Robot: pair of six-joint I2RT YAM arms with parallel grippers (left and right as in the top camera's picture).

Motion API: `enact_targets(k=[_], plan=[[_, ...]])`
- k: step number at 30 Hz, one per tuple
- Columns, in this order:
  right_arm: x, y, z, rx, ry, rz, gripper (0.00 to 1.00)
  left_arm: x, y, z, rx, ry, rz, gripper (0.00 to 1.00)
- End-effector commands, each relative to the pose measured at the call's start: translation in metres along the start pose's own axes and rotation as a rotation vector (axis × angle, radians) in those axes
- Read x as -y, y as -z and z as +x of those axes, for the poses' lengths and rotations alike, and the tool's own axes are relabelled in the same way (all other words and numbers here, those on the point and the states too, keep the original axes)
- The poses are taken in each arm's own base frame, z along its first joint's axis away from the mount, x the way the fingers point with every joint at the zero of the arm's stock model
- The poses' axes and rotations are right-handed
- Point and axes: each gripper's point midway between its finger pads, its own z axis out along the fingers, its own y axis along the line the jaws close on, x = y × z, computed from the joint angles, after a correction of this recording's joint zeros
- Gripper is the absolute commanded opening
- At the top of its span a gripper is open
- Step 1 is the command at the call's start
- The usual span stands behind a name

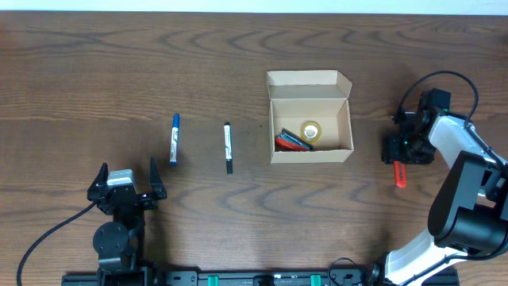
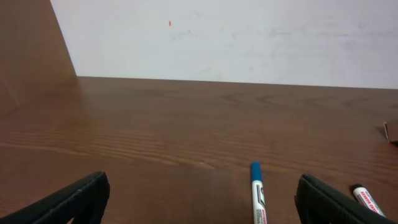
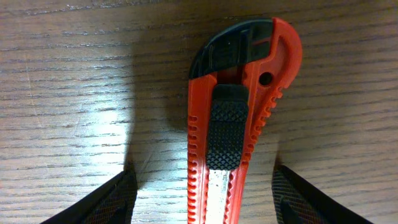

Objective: Pack container
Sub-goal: 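Lower the right gripper and grasp the red box cutter, then lift the box cutter and carry it over the box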

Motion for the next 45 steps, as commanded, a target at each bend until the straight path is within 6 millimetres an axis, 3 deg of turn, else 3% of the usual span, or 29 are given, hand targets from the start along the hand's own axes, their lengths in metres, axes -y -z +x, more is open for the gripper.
enact_targets(k=[1,3,4,5,6,15,19,23,29,33,37,40,45], plan=[[-0.005,-0.006,0.007,-0.019,0.003,-0.017,0.59,-0.001,0.000,0.018,-0.056,0.001,-0.007,0.95],[-0.005,-0.006,0.007,-0.018,0.003,-0.016,0.41,-0.001,0.000,0.018,-0.056,0.001,-0.007,0.95],[-0.005,-0.006,0.007,-0.018,0.003,-0.016,0.16,-0.001,0.000,0.018,-0.056,0.001,-0.007,0.95],[-0.005,-0.006,0.007,-0.017,0.003,-0.016,0.06,-0.001,0.000,0.018,-0.056,0.001,-0.007,0.95],[-0.005,-0.006,0.007,-0.016,0.003,-0.016,0.04,-0.001,0.000,0.018,-0.056,0.001,-0.007,0.95],[-0.008,-0.005,0.001,0.007,-0.008,-0.037,0.01,-0.001,0.000,0.018,-0.056,0.001,-0.007,0.95],[-0.011,0.007,-0.013,0.035,-0.005,-0.064,0.01,-0.001,0.000,0.018,-0.056,0.001,-0.007,0.95],[-0.004,0.036,-0.038,0.072,-0.003,-0.055,0.01,-0.001,0.000,0.018,-0.056,0.001,-0.007,0.95],[-0.001,0.113,-0.080,0.164,0.050,-0.065,0.01,-0.001,0.000,0.018,-0.056,0.001,-0.007,0.95],[-0.033,0.170,-0.091,0.223,0.250,-0.173,0.01,-0.001,0.000,0.018,-0.056,0.001,-0.007,0.95],[-0.082,0.215,-0.083,0.255,0.528,-0.275,0.01,-0.001,0.000,0.018,-0.056,0.001,-0.007,0.95],[-0.120,0.231,-0.080,0.288,0.670,-0.341,0.01,-0.001,0.000,0.018,-0.056,0.001,-0.007,0.95],[-0.167,0.231,-0.076,0.293,0.844,-0.338,0.01,-0.001,0.000,0.018,-0.056,0.001,-0.007,0.95]])
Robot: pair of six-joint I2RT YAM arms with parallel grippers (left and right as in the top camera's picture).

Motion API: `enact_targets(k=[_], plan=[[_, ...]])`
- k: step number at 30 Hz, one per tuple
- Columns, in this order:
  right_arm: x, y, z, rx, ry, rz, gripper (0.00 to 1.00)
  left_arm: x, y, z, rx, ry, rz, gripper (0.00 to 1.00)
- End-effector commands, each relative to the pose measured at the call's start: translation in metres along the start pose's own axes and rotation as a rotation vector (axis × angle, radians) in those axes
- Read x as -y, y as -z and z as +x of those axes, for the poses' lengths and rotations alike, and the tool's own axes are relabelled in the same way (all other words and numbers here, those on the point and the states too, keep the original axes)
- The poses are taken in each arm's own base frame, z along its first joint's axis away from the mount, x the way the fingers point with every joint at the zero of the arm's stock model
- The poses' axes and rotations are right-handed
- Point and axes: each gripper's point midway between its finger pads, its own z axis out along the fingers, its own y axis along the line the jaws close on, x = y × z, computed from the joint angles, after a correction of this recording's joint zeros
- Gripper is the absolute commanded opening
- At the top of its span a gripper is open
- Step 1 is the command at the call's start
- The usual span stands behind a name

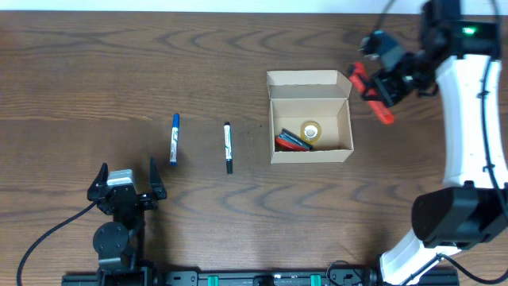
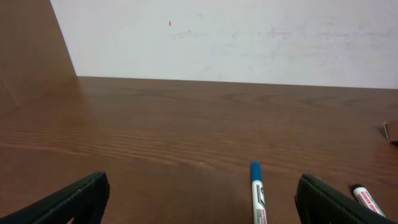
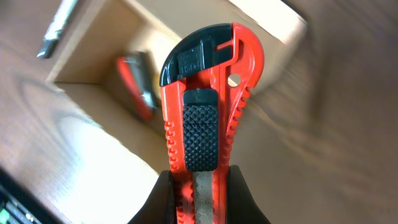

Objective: Pack container
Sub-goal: 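Lift the box cutter and carry it over the box, then lower the box cutter into the box and open the right gripper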

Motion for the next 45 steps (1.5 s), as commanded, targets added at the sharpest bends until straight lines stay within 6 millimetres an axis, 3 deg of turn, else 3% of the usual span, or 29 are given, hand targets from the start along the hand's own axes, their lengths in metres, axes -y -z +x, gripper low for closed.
enact_targets(k=[1,7,11,22,45], plan=[[-0.027,-0.005,-0.023,0.036,0.174,-0.037,0.01,-0.001,0.000,0.017,-0.056,0.001,-0.007,0.95],[-0.052,-0.016,-0.049,0.077,0.337,-0.037,0.01,-0.001,0.000,0.017,-0.056,0.001,-0.007,0.95],[-0.059,-0.031,-0.052,0.077,0.448,-0.046,0.01,-0.001,0.000,0.017,-0.056,0.001,-0.007,0.95],[-0.070,-0.101,-0.013,-0.016,0.460,-0.139,0.01,-0.001,0.000,0.017,-0.056,0.001,-0.007,0.95],[-0.071,-0.161,0.031,-0.060,0.452,-0.177,0.01,-0.001,0.000,0.017,-0.056,0.001,-0.007,0.95]])
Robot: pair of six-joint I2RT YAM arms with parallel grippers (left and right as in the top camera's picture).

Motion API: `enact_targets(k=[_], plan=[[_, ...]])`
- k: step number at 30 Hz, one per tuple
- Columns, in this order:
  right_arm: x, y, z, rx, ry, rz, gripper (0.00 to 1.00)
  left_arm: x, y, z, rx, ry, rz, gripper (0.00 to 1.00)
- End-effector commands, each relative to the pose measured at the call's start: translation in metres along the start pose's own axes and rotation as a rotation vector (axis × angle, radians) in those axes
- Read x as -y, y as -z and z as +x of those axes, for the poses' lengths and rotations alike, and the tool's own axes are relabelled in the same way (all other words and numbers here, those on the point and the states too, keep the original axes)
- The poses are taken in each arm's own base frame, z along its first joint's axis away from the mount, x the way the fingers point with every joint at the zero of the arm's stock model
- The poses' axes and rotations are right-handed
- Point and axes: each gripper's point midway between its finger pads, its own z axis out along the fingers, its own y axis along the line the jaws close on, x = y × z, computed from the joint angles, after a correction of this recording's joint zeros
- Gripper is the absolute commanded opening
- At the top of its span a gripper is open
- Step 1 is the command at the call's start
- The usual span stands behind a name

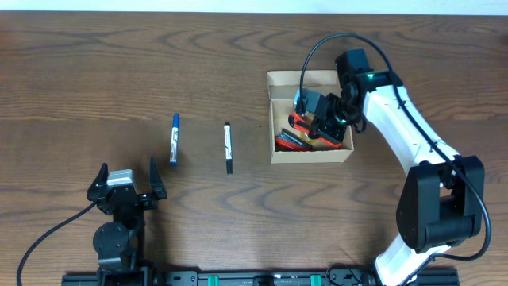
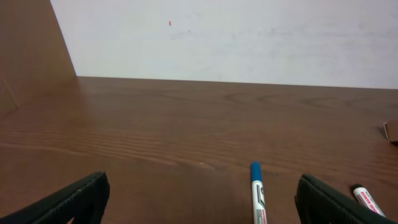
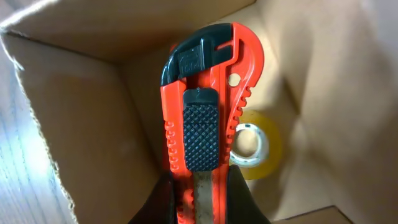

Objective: Pack container
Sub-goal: 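Lower the box cutter into the box and open the right gripper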

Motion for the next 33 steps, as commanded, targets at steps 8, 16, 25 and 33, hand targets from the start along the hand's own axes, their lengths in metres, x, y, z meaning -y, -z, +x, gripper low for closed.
enact_targets(k=[8,16,25,33], plan=[[-0.008,-0.016,0.006,0.003,-0.013,-0.029,0.01,-0.001,0.000,0.017,-0.056,0.001,-0.007,0.95],[-0.008,-0.022,0.009,0.005,-0.036,-0.026,0.01,-0.001,0.000,0.017,-0.056,0.001,-0.007,0.95],[-0.004,-0.022,0.006,0.017,-0.063,-0.009,0.23,-0.001,0.000,0.017,-0.056,0.001,-0.007,0.95],[-0.001,-0.022,0.004,0.021,-0.066,0.002,0.35,-0.001,0.000,0.017,-0.056,0.001,-0.007,0.95]])
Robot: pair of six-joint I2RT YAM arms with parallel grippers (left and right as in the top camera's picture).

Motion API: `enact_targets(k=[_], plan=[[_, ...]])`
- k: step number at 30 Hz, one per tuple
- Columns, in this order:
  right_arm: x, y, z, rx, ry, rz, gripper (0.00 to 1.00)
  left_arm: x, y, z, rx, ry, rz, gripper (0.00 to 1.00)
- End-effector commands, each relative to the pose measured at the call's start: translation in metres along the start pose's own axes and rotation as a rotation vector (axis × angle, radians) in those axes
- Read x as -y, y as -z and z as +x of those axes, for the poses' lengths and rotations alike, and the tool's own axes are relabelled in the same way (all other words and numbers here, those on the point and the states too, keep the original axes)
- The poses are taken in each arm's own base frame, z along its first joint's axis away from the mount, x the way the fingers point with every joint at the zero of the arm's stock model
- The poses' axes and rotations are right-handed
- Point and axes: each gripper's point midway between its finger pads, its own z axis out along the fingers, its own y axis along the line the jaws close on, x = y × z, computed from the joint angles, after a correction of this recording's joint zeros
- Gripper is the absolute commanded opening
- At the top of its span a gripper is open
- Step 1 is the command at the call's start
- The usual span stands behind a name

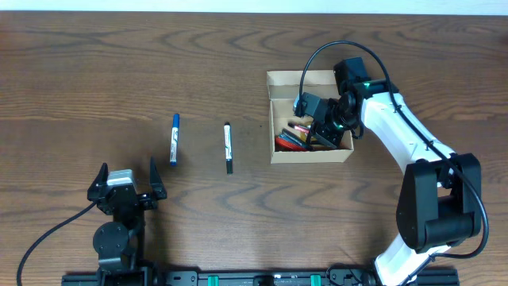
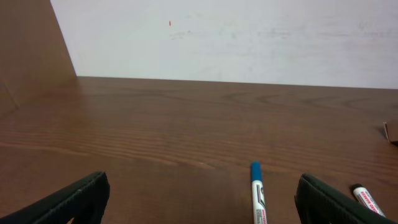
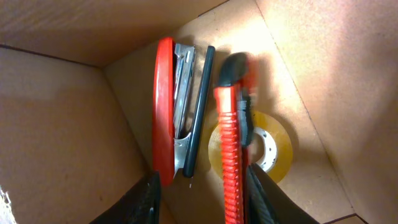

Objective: Pack container
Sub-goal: 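Lower the box cutter into the box and open the right gripper, then raise the right gripper and retract it to the right edge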

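Note:
The open cardboard box holds a red stapler, a yellow tape roll and the red utility knife. The knife lies on its edge across the tape roll, slightly blurred, close to my right gripper's right finger. My right gripper is open, down inside the box just above these things. My left gripper is open and holds nothing, low at the table's front left. A blue marker and a black marker lie on the table left of the box.
The blue marker lies just ahead of my left gripper, between its fingers, and the black marker is off to its right. The box's back flap stands open. The dark wooden table stretches around.
My right gripper has opened and let go of the red utility knife. The knife now lies in the box beside the stapler, on the tape roll. The left arm has not moved.
My right gripper stood open around the red knife on the table right of the box. Then it held the knife up, behind and right of the box, then inside the box over the tape. Now the knife lies released in the box.

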Motion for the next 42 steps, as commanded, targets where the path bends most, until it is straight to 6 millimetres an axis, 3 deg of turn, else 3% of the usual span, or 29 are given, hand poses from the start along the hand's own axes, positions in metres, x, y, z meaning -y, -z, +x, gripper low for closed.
enact_targets(k=[1,8,14,17,19,22,25,28,31,36,42], plan=[[-0.004,-0.005,-0.001,0.004,-0.006,-0.018,0.35,-0.001,0.000,0.017,-0.056,0.001,-0.007,0.95],[0.005,-0.003,-0.007,0.020,-0.039,0.021,0.38,-0.001,0.000,0.017,-0.056,0.001,-0.007,0.95],[0.032,0.019,-0.030,0.058,-0.062,0.125,0.61,-0.001,0.000,0.017,-0.056,0.001,-0.007,0.95],[0.064,0.049,-0.045,0.052,-0.105,0.282,0.62,-0.001,0.000,0.017,-0.056,0.001,-0.007,0.95],[0.091,0.078,-0.050,0.029,-0.149,0.431,0.54,-0.001,0.000,0.017,-0.056,0.001,-0.007,0.95],[0.128,0.133,-0.054,-0.013,-0.210,0.677,0.53,-0.001,0.000,0.017,-0.056,0.001,-0.007,0.95],[0.150,0.186,-0.053,-0.042,-0.253,0.865,0.56,-0.001,0.000,0.017,-0.056,0.001,-0.007,0.95],[0.161,0.228,-0.042,-0.078,-0.306,0.985,0.57,-0.001,0.000,0.017,-0.056,0.001,-0.007,0.95],[0.165,0.252,-0.021,-0.108,-0.384,1.033,0.57,-0.001,0.000,0.017,-0.056,0.001,-0.007,0.95],[0.167,0.268,0.030,-0.153,-0.559,1.018,0.56,-0.001,0.000,0.017,-0.056,0.001,-0.007,0.95],[0.167,0.265,0.081,-0.067,-0.798,0.878,0.59,-0.001,0.000,0.017,-0.056,0.001,-0.007,0.95]])
